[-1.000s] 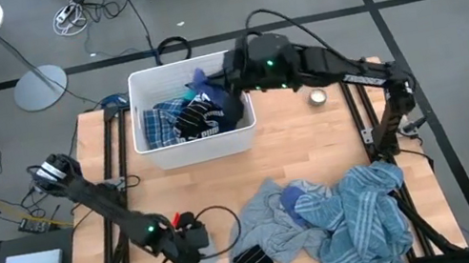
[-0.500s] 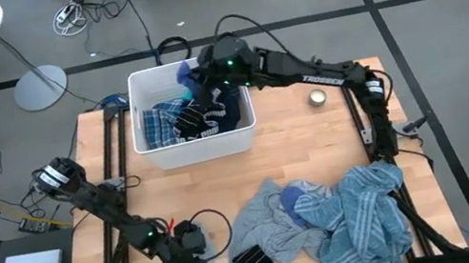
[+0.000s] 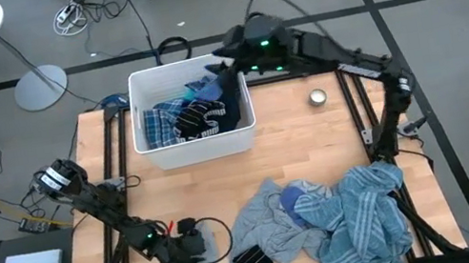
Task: Sort clothes
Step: Put the gray sock into the white laundry bin
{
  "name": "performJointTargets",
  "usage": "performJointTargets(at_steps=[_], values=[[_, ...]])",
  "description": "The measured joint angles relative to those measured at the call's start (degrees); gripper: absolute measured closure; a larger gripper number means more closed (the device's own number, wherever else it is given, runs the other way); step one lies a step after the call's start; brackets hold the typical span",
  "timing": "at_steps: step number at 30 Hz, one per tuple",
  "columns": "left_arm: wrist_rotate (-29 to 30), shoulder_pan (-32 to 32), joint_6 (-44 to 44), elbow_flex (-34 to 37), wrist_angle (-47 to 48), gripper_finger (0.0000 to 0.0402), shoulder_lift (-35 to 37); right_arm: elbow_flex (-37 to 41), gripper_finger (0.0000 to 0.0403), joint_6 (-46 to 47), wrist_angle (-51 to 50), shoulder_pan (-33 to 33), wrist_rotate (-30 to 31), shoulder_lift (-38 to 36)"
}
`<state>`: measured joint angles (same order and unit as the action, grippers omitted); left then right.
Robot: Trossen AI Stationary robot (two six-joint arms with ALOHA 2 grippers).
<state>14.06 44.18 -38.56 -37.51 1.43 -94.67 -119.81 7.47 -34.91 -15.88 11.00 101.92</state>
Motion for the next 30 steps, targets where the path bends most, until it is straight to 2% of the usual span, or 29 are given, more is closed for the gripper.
performJointTargets(at_steps=[3, 6, 8, 11, 14, 18, 22, 24, 28, 30], values=[[1.53, -0.08, 0.99, -0.15, -0.68, 0.0288, -2.04, 0.00, 0.0168, 2.20, -3.13, 1.19, -1.15, -4.50], [1.83, -0.20, 0.89, -0.25, -2.15, 0.0362, -3.16, -0.02, 0.0165, 5.25, -6.57, 2.53, -3.37, -9.03], [1.50, -0.48, 0.50, -0.25, -2.36, 0.0387, -2.83, -0.02, 0.0167, 7.52, -9.69, 3.58, -4.55, -11.85], [0.66, -1.30, 0.71, -0.40, -0.38, 0.0396, -0.51, -0.03, 0.0173, 12.84, -16.16, 5.64, -5.09, -15.48], [3.19, -2.34, 0.84, -1.66, 5.04, 0.0399, 3.57, -0.07, 0.0174, 18.03, -23.43, 8.45, -5.22, -17.96], [5.76, -4.24, 0.84, -6.40, 16.64, 0.0400, 10.21, -0.06, 0.0175, 21.42, -32.02, 14.07, -5.22, -18.89], [5.86, -6.93, 1.30, -11.66, 28.34, 0.0400, 15.00, -0.04, 0.0174, 21.55, -37.79, 20.21, -3.89, -17.76], [6.29, -8.48, 2.51, -15.42, 30.64, 0.0401, 17.35, 0.13, 0.0175, 21.59, -39.51, 23.59, -0.68, -16.39], [9.29, -12.01, 5.68, -23.29, 38.30, 0.0401, 19.15, 3.86, 0.0175, 21.35, -39.06, 29.88, 10.14, -13.84], [9.80, -14.20, 8.73, -28.31, 42.23, 0.0401, 19.64, 7.37, 0.0175, 21.73, -36.84, 31.87, 11.91, -12.39]])
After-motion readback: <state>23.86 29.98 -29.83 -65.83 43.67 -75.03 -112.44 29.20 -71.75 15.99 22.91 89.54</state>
